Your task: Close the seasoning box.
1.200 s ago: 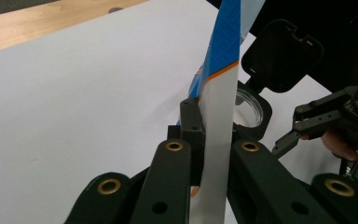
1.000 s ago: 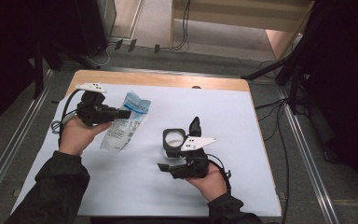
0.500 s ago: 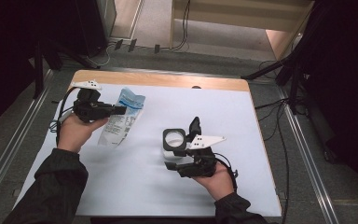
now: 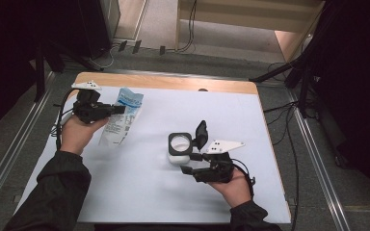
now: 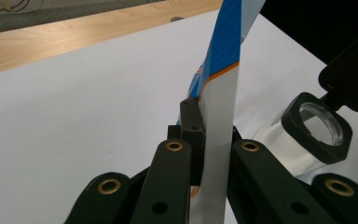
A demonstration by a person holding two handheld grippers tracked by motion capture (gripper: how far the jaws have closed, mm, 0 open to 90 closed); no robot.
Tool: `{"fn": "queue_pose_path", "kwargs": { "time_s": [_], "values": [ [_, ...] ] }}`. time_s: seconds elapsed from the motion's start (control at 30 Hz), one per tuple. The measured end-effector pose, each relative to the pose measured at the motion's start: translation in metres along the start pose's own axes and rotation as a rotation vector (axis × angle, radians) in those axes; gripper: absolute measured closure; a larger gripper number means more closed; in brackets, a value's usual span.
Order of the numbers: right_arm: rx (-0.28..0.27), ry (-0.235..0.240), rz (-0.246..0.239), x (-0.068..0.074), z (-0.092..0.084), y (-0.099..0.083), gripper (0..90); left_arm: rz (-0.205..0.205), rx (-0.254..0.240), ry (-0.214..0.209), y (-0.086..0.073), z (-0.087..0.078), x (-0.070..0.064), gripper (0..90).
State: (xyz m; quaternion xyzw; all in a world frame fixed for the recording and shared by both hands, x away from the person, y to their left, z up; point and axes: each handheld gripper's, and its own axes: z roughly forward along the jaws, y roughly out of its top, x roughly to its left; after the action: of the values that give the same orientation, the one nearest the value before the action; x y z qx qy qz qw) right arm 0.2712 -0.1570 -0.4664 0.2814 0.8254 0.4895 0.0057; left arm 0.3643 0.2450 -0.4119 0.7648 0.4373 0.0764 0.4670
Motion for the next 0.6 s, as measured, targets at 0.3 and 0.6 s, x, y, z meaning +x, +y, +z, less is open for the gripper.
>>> {"fn": "queue_pose_path", "kwargs": {
  "time_s": [0.3,0.6],
  "values": [
    [0.011,-0.044,0.005,-0.007,-0.011,-0.006,43.0,-0.020,-0.051,-0.005,0.000,0.006,0.016,89.1],
    [0.013,-0.098,0.038,-0.022,-0.021,-0.011,42.6,-0.015,-0.019,0.038,-0.004,0.014,0.029,88.9]
  ]
}}
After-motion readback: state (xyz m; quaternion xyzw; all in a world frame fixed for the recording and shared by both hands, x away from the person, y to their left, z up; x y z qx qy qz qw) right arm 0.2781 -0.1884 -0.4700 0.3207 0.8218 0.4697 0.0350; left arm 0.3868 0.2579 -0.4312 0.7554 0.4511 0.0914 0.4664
